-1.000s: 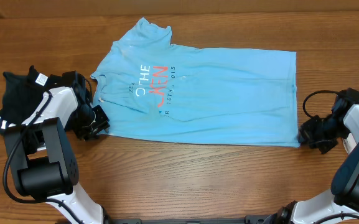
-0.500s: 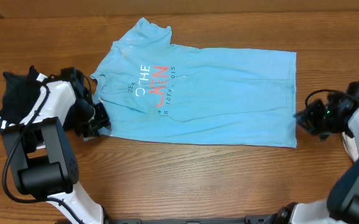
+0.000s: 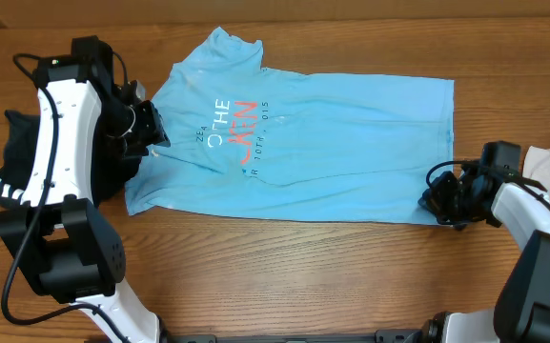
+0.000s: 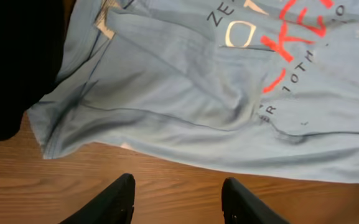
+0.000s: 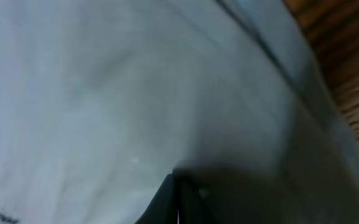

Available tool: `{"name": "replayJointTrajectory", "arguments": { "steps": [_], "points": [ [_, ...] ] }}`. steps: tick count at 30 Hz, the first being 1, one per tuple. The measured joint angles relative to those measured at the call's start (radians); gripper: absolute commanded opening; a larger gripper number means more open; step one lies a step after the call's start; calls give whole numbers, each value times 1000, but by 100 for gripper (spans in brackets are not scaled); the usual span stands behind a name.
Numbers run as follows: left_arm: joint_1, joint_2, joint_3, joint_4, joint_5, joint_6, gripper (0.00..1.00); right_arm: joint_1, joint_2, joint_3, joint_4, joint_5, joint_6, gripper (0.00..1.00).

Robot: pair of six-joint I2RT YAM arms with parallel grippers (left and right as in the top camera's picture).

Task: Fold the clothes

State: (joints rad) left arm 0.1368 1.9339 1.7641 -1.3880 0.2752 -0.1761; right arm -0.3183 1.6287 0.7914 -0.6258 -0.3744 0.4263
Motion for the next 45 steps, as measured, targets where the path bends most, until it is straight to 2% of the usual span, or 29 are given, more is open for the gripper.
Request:
{"name": "replayJointTrajectory", "arguments": {
  "steps": [5, 9, 16, 17, 18, 20, 21, 23, 25, 27, 28, 33, 38, 41, 45],
  "points": [
    [0, 0, 10, -16, 3, 0, 49, 0, 11, -5, -11, 89, 90, 4],
    [0, 0, 10, -23, 3, 4, 49, -63, -5, 5, -37, 211, 151, 4],
    [0, 0, 10, -21, 3, 4, 51, -119, -8, 15, -42, 305, 154, 5],
    [0, 0, 10, -19, 3, 5, 51, -122, -8, 18, -48, 314, 154, 12],
    [0, 0, 10, -17, 3, 9, 50, -129, -4, 25, -55, 308, 146, 26],
    [-3, 0, 10, -23, 2, 28, 47, -136, -2, 32, -54, 262, 94, 47],
    [-11, 0, 10, -41, -4, 36, 38, -140, -5, 39, -59, 229, 72, 53],
    [-32, 0, 10, -48, -21, 44, 29, -142, -20, 42, -63, 179, 43, 58],
    [-68, -1, 5, -45, -43, 42, 24, -145, -74, 53, -71, 116, 23, 59],
    [-105, -13, -52, -10, -66, 22, 6, -146, -145, 89, -82, 45, 14, 59],
    [-122, -14, -87, 2, -81, 2, 4, -146, -171, 106, -90, 17, 12, 59],
    [-237, -17, -430, 233, -213, -103, 4, -146, -208, 127, -141, -71, 3, 59],
    [-329, -18, -581, 385, -367, -170, 4, -146, -208, 127, -145, -85, -3, 60],
    [-328, -45, -633, 434, -385, -223, 4, -146, -208, 127, -146, -90, -5, 60],
    [-262, -95, -715, 439, -351, -380, 4, -146, -208, 127, -146, -90, -5, 59]
  ]
}}
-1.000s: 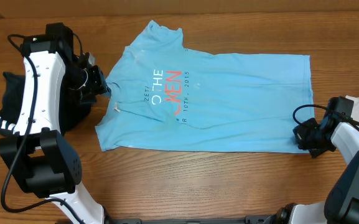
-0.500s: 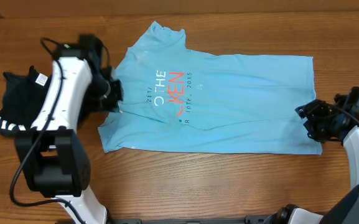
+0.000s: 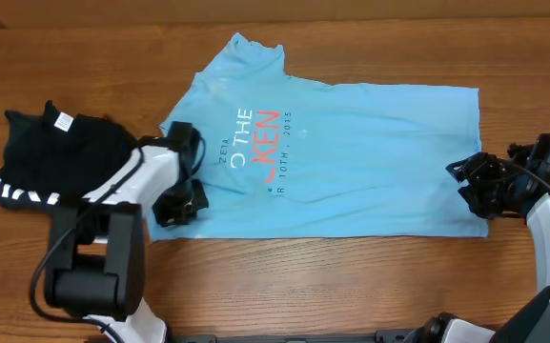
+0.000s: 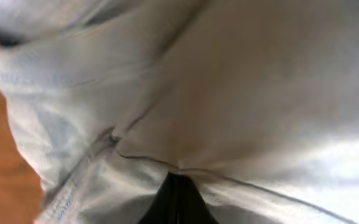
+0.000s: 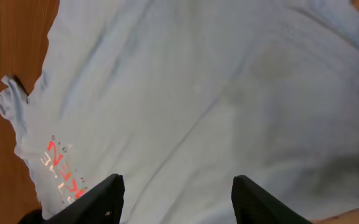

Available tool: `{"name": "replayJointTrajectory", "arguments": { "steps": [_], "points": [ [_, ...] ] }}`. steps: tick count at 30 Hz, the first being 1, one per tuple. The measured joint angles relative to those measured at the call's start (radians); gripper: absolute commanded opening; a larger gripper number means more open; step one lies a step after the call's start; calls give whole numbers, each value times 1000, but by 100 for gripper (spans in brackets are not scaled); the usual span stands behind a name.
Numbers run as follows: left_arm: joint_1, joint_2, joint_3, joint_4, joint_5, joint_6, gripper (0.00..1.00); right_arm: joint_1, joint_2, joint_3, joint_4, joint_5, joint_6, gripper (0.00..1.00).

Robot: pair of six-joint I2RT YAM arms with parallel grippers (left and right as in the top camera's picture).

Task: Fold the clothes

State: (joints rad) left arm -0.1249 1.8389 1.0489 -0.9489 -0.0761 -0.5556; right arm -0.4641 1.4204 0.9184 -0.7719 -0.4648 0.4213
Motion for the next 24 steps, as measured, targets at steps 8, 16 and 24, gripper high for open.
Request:
{"name": "replayJointTrajectory", "arguments": {
  "steps": [8, 16, 24],
  "points": [
    [126, -39, -74, -19, 64, -44, 4, 0, 0, 0, 0, -2, 0, 47],
    [110, -69, 38, -125, 24, 24, 29, 95, 8, 2, -121, 58, -35, 47],
    [98, -239, 281, -120, 30, 123, 36, 98, 60, -47, -227, 158, 2, 4]
  ]
}}
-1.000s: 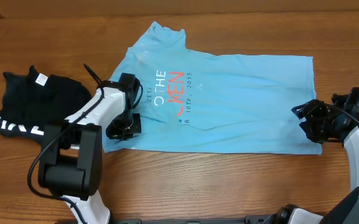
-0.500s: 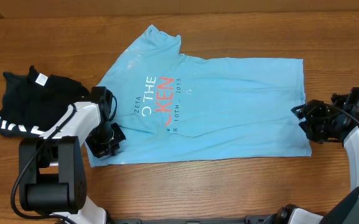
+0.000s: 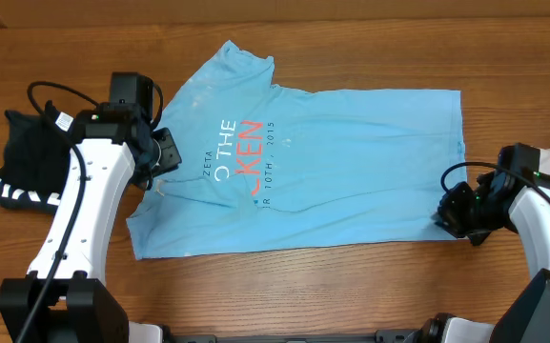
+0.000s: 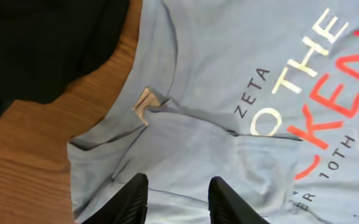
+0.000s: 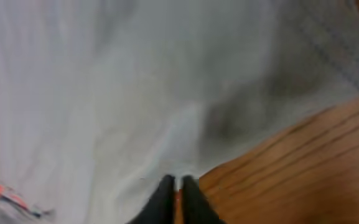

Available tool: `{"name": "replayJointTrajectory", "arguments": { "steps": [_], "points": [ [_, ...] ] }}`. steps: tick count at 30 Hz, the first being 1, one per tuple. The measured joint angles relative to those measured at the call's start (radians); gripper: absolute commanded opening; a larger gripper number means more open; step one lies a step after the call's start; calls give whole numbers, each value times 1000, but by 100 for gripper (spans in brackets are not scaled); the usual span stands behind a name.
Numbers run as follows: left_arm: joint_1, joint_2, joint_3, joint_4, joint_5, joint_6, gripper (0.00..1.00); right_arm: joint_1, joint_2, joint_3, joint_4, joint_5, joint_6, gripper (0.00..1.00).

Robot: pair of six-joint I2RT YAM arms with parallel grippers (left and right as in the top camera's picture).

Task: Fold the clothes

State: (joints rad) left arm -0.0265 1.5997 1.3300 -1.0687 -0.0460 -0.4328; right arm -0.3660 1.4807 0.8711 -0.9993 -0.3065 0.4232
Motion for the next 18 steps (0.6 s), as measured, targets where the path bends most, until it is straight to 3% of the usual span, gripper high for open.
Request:
{"name": "replayJointTrajectory", "arguments": {
  "steps": [8, 13, 18],
  "points": [
    [0, 6, 0, -2, 8, 23, 37, 0, 4, -214, 303, 27, 127, 4],
    [0, 6, 0, -8, 8, 26, 38, -15, -13, -228, 279, 84, 256, 4],
    [0, 6, 0, -8, 8, 45, 40, -134, -18, -228, 225, 95, 289, 4]
  ]
}}
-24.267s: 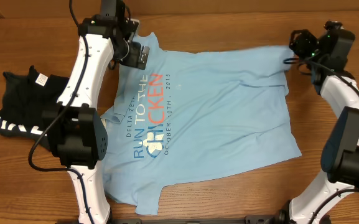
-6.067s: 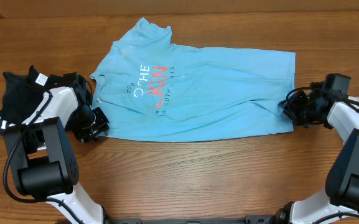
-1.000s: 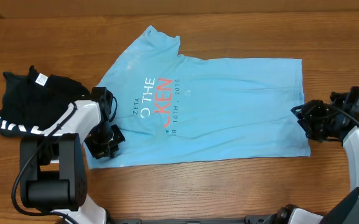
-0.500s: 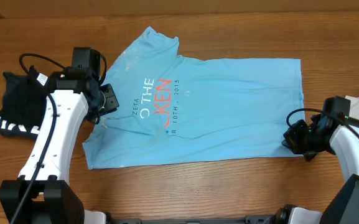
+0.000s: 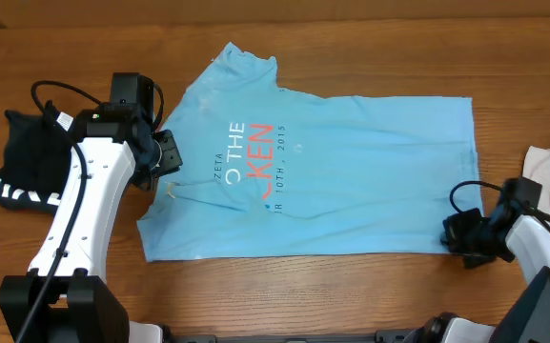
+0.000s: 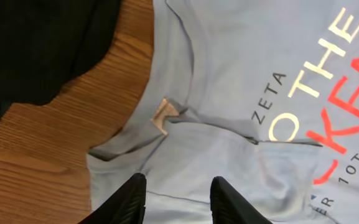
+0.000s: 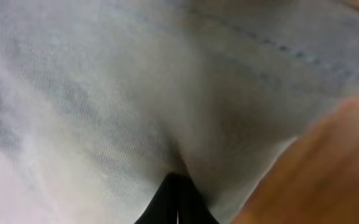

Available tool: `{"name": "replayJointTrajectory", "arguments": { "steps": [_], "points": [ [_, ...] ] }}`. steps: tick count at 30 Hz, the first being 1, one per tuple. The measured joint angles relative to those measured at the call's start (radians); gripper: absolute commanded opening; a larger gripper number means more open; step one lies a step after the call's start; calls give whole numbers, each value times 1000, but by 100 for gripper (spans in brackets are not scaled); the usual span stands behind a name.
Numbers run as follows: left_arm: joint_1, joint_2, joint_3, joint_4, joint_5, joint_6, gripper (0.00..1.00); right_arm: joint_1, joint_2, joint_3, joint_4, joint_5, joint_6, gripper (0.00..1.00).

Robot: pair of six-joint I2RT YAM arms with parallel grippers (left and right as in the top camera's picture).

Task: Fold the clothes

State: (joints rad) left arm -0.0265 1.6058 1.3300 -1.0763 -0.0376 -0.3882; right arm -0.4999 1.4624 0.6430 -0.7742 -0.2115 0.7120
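A light blue T-shirt (image 5: 351,171) with an orange and white print lies spread flat, collar at the far left, hem at the right. My left gripper (image 5: 165,157) hovers open over the shirt's left sleeve; in the left wrist view its gripper (image 6: 179,199) has nothing between the fingers, with the sleeve's folded corner (image 6: 163,115) beneath. My right gripper (image 5: 460,233) is shut on the shirt's near right hem corner; in the right wrist view, cloth (image 7: 135,93) is pinched between the shut gripper (image 7: 178,202).
A black garment with white stripes (image 5: 36,152) lies bunched at the left, close to the left arm. More clothes, pale and blue, lie at the right edge. Bare wood table (image 5: 303,295) runs along the front.
The shirt has shifted a little to the right. My right gripper, still shut on the hem corner, is now further right and nearer the front. The left gripper stays open over the sleeve.
First my left gripper was open by the sleeve and the right was shut on the hem corner. Then the left was shut on the near left corner and the right open. Then the left was open again, the right shut on the hem, and now the shirt lies further right.
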Motion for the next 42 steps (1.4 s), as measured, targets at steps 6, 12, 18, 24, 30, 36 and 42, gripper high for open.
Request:
{"name": "replayJointTrajectory", "arguments": {
  "steps": [6, 12, 18, 24, 30, 36, 42],
  "points": [
    [0, 0, 0, 15, 0, 5, 43, -31, -3, 0, 22, -65, -157, 25],
    [0, 3, 120, 33, 99, 182, 78, -35, -111, 151, -18, -324, -303, 48],
    [-13, 37, 349, 44, 310, 392, 76, 78, -126, 395, 6, -444, -419, 50],
    [-22, 334, 607, 76, 327, 388, 80, 161, -8, 493, 202, -426, -356, 56],
    [-38, 729, 813, 393, 330, 335, 78, 160, 85, 497, 170, -444, -316, 56],
    [-75, 906, 815, 536, 308, 341, 68, 160, 85, 497, 42, -452, -371, 53],
    [-139, 956, 818, 690, 143, 348, 49, 160, 85, 497, -35, -426, -394, 53]
  ]
}}
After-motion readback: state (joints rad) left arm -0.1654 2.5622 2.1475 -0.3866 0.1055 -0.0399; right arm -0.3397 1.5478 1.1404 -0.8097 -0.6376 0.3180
